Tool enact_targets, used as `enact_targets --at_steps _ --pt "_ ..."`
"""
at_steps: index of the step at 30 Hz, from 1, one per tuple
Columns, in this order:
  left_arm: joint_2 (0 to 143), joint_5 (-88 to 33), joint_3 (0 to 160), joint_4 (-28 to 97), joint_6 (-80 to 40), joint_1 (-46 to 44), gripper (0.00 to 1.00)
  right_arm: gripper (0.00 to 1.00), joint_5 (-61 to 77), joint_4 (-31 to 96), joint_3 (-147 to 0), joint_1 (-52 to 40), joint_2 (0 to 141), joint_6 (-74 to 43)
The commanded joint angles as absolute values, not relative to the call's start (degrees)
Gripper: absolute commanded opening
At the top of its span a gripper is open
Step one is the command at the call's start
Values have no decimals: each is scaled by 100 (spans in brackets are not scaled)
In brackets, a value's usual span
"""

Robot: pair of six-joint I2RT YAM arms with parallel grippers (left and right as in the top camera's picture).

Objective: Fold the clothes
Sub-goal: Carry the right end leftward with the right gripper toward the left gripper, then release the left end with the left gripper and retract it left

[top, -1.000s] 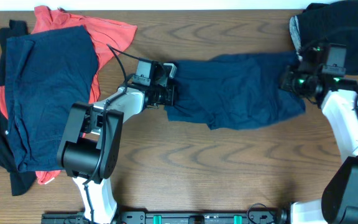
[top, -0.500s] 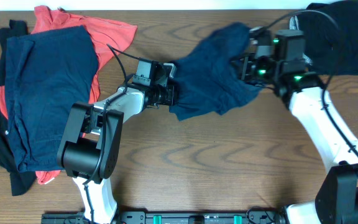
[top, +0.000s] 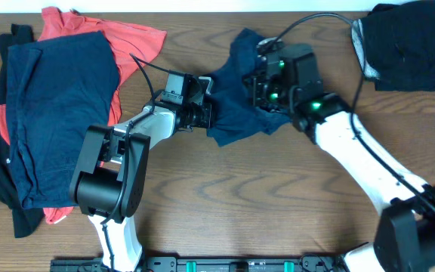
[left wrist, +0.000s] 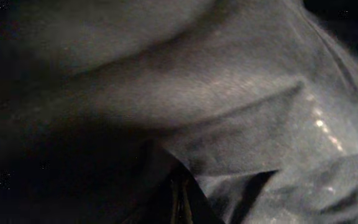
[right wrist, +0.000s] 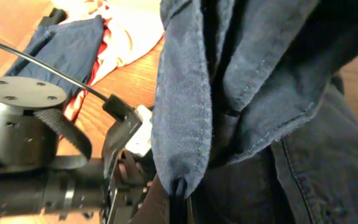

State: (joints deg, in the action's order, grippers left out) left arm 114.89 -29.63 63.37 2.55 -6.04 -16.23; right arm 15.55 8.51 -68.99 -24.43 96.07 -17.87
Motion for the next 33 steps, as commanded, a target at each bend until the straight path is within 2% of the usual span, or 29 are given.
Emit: enact_targets --at_steps 1,6,15,22,27,32,33 --pt "11559 -2845 6351 311 -633 -1647 6 1 1435 600 -7046 -2561 9950 -1885" --pt "11399 -2845 6351 370 -631 -1643 9 1 1424 252 -7046 -2552 10267 -1885" --pt "10602 -2753 6351 1050 -628 -1601 38 1 1347 -3 -7046 -2547 10396 -1879" --pt "9583 -2327 6351 2027 -751 -1168 63 1 1352 102 -7043 -2558 10468 -1883" --pt "8683 -1970 6351 2357 -913 -602 70 1 1356 91 -7043 -2670 10698 -1885" --pt "8103 -1959 6351 2357 -910 -27 72 1 1376 62 -7043 -2928 10801 -1881" --pt "8064 -1959 6351 2362 -913 64 72 5 1374 60 -7043 -2995 10803 -1868"
